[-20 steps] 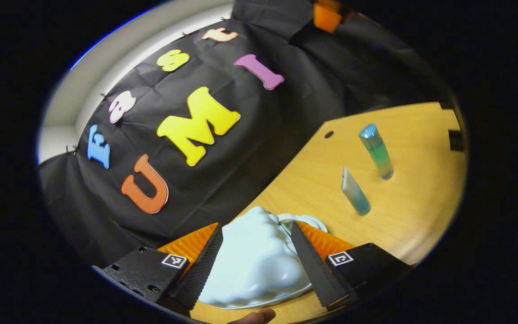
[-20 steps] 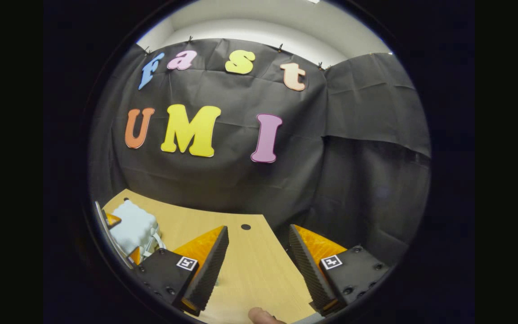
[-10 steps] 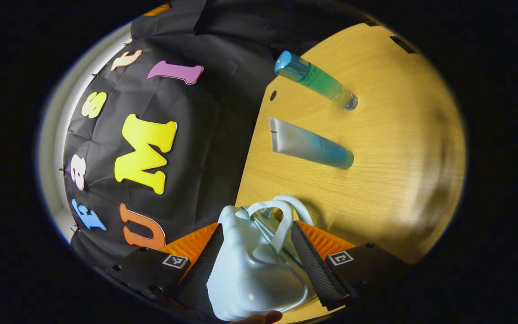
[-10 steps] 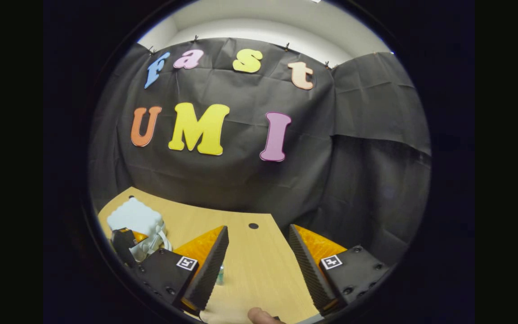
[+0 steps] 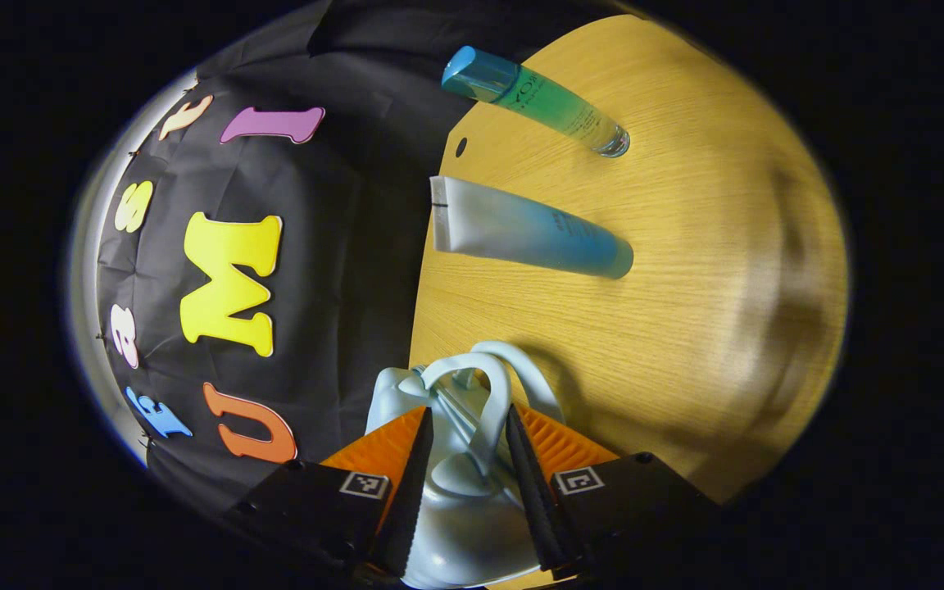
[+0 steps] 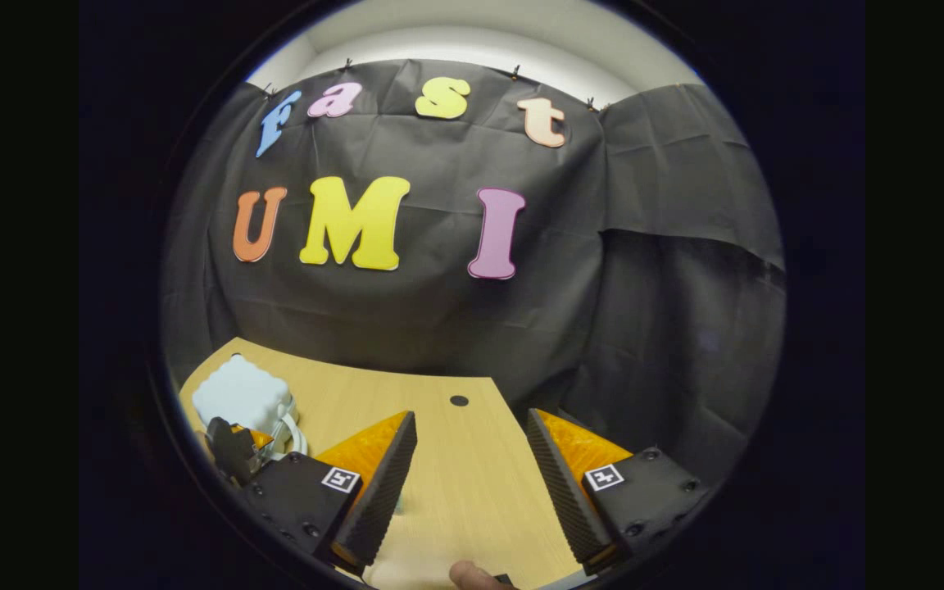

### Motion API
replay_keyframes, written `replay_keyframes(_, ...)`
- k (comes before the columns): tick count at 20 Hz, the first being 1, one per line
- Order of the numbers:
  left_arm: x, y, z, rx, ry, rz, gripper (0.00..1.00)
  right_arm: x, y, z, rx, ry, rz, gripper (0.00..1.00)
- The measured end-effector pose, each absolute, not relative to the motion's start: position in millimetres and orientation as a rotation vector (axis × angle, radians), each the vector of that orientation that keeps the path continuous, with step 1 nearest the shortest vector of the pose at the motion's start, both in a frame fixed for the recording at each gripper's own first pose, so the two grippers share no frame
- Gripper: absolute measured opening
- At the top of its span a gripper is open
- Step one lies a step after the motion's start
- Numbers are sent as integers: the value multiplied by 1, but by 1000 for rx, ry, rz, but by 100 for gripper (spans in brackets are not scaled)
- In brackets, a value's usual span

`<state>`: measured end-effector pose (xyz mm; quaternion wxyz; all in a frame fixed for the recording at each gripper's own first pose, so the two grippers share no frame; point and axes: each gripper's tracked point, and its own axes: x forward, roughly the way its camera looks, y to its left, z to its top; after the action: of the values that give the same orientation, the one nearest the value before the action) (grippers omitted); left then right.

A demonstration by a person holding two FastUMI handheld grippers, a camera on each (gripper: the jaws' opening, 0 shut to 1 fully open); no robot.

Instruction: First open the suitcase, pack the skin care products into it, and then close the suitcase.

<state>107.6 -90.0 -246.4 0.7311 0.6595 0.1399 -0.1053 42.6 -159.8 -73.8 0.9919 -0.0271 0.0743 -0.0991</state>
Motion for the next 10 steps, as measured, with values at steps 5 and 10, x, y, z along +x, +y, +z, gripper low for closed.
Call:
replay_keyframes(5, 106, -95, -253, 1455, 335, -255, 25, 42, -158, -75, -64, 150, -191, 81)
replay_keyframes(10, 104, -96, -243, 1350, 334, -303, 10, 44, -153, -71, -73, 142, -192, 81)
